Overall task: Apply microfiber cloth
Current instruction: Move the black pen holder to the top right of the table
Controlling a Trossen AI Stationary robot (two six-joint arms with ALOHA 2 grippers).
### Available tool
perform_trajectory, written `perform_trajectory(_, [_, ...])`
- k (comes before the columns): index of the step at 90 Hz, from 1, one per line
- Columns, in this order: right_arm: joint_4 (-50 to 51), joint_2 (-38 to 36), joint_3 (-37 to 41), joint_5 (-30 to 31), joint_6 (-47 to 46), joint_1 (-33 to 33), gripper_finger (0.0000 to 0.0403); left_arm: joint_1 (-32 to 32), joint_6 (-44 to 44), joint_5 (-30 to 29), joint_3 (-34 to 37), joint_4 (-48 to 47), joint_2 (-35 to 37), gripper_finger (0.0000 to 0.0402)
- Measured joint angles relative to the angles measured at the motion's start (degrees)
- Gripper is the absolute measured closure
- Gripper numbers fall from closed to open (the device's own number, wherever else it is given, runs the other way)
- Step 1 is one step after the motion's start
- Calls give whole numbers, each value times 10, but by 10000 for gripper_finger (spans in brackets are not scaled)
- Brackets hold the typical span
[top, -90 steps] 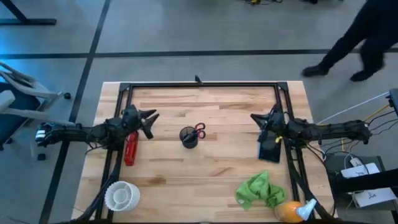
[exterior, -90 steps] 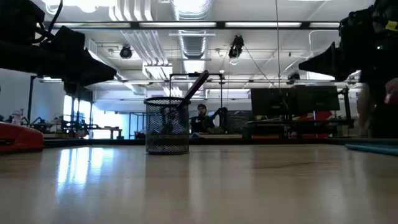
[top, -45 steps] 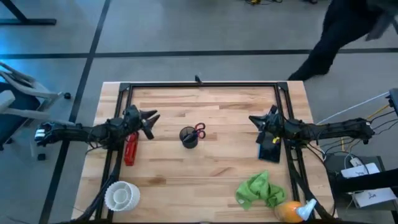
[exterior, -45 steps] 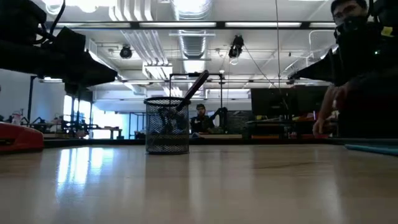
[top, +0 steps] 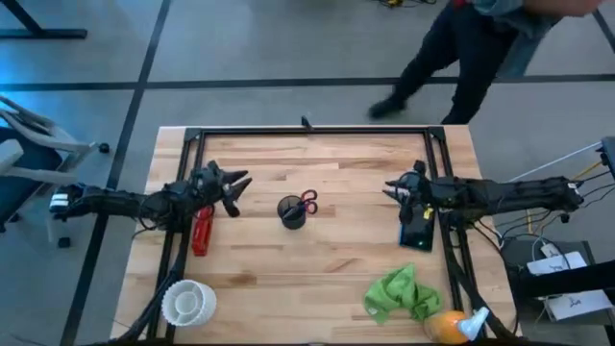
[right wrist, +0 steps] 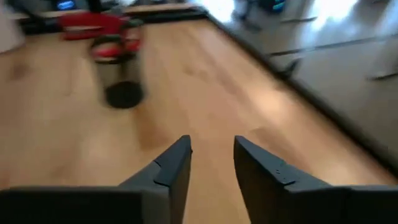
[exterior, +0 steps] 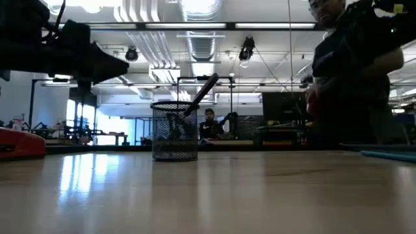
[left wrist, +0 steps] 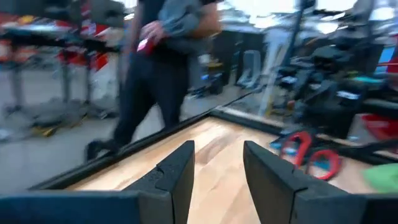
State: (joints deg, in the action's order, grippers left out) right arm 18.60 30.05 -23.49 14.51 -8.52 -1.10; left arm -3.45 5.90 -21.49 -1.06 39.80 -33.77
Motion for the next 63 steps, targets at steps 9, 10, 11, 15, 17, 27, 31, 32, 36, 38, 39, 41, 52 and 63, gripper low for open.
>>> perform_trajectory(9, [27,38,-30,-65,-31,0,273,0,-17,34,0,54,-31,270])
perform_trajectory(10, [31,42,-33,-72,-36,0,273,0,-19,37,0,60,-35,268])
perform_trajectory(11, [34,46,-36,-79,-41,0,272,0,-21,40,0,65,-38,267])
perform_trajectory(15, [44,64,-45,-107,-57,-1,270,0,-27,50,0,88,-51,262])
perform_trajectory(17, [48,74,-49,-124,-65,-1,269,0,-30,55,0,99,-58,260])
perform_trajectory(27, [51,126,-67,-166,-93,-15,268,1,-43,80,-2,147,-92,250])
perform_trajectory(31, [52,149,-72,-171,-101,-25,268,2,-44,93,-12,147,-104,248])
perform_trajectory(32, [53,155,-74,-171,-102,-28,268,2,-44,95,-15,147,-107,247])
perform_trajectory(36, [53,178,-80,-171,-108,-40,269,6,-46,110,-29,142,-119,245])
perform_trajectory(38, [53,189,-83,-171,-111,-46,270,9,-49,118,-36,136,-126,244])
perform_trajectory(39, [53,195,-84,-171,-112,-49,270,10,-51,121,-40,132,-130,243])
perform_trajectory(41, [53,205,-88,-171,-114,-55,271,14,-56,125,-50,123,-137,242])
perform_trajectory(52, [46,258,-106,-143,-116,-86,275,34,-75,131,-101,45,-170,244])
perform_trajectory(63, [23,303,-111,-114,-120,-115,279,66,-68,131,-153,-54,-187,252])
